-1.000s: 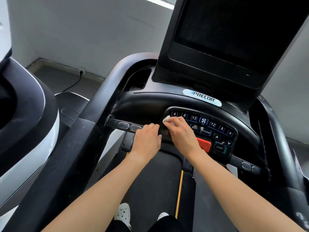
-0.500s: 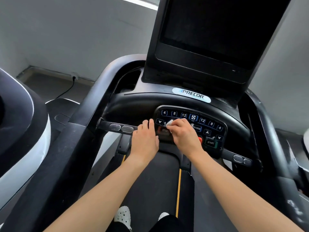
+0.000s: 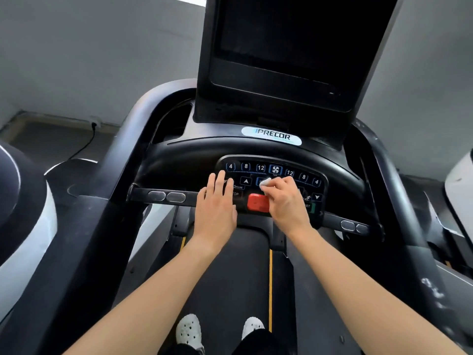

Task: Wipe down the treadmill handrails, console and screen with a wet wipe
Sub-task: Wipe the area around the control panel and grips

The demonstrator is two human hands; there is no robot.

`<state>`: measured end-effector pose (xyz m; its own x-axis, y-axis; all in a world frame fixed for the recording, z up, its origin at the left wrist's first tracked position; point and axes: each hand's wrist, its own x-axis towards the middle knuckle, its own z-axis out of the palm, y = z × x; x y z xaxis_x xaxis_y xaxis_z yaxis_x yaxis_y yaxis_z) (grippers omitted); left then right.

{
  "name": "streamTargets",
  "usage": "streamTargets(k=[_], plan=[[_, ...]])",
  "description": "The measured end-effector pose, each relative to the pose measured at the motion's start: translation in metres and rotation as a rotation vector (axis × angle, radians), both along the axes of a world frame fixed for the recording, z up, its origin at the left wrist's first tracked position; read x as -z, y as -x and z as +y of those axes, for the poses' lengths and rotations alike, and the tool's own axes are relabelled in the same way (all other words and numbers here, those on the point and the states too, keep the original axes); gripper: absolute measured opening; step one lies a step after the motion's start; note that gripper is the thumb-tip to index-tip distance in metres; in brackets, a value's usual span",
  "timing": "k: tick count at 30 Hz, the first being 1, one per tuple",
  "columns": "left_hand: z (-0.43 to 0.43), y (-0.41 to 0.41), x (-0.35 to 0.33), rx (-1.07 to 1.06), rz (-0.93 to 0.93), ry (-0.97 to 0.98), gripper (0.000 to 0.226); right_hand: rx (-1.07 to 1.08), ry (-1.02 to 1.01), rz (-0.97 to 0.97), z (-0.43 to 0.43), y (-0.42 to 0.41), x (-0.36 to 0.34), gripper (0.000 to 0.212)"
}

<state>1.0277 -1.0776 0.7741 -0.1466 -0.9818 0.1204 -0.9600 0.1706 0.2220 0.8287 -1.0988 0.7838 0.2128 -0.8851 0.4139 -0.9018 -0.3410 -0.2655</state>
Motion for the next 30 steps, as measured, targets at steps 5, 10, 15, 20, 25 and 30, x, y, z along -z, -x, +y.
streamTargets(k=[5,10,15,20,25,30], plan=[[-0.003,-0.001,-0.001,0.003,0.003,-0.03,0.07,0.26,0.049,-0.157,0.001,0.01,-0.004,0.017],[-0.004,-0.003,-0.006,0.002,0.049,-0.055,0.068,0.01,-0.034,-0.035,0.001,-0.028,0.004,0.035],[-0.006,-0.005,-0.009,0.005,0.129,-0.06,0.063,-0.147,-0.031,0.076,-0.018,-0.011,-0.008,0.036],[-0.004,-0.005,-0.011,0.005,0.178,-0.066,0.063,0.092,-0.002,-0.062,-0.022,-0.021,-0.007,0.026],[-0.006,-0.008,-0.015,0.02,0.172,-0.067,0.062,-0.168,-0.084,0.05,-0.019,-0.039,-0.002,0.038],[-0.007,-0.007,-0.011,0.014,0.183,-0.077,0.063,-0.041,-0.025,0.036,-0.031,-0.008,-0.017,0.02]])
